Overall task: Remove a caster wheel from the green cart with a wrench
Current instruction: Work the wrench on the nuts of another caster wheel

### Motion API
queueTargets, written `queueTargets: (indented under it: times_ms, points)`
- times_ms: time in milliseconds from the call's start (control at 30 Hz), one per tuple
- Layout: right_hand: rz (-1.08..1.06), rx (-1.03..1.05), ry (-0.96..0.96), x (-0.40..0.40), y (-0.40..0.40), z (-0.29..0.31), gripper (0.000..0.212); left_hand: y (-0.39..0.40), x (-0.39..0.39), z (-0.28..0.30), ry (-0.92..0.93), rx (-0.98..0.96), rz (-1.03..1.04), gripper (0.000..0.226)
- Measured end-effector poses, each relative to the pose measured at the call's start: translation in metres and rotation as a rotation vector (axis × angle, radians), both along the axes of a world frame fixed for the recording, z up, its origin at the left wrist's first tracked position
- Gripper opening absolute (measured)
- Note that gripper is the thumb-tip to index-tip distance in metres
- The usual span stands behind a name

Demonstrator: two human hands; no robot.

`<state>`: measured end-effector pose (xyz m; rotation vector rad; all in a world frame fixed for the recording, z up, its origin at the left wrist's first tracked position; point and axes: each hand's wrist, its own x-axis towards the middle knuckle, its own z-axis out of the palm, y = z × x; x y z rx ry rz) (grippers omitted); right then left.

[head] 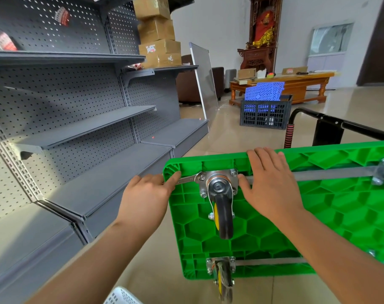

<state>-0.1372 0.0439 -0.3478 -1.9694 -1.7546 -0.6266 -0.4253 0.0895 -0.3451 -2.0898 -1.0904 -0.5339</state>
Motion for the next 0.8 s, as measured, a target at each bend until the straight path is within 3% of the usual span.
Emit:
queueTargets:
  times_ms: [167,300,467,633,800]
  points:
    - [-0.002,-0.006,0.005,0.0,0.002,0.001,0.067,-0.013,0.002,0.0,-0.059,-0.063,0.004,0.047]
    - [-0.004,-0.004,0.006,0.0,0.0,0.001,0.067,-0.012,0.004,-0.023,-0.391,-0.365,-0.036,0.021]
    - [0.004,0.023,0.012,0.0,0.001,0.0,0.064,-0.01,0.02,-0.05,-0.712,-0.616,-0.06,0.02]
    - [0.013,0.028,0.005,0.001,0.001,0.0,0.068,-0.002,0.031,-0.058,-0.758,-0.738,-0.037,0.014]
    - [0.012,0.024,0.005,0.002,0.001,0.0,0.068,0.005,0.031,-0.054,-0.756,-0.863,-0.016,0.039]
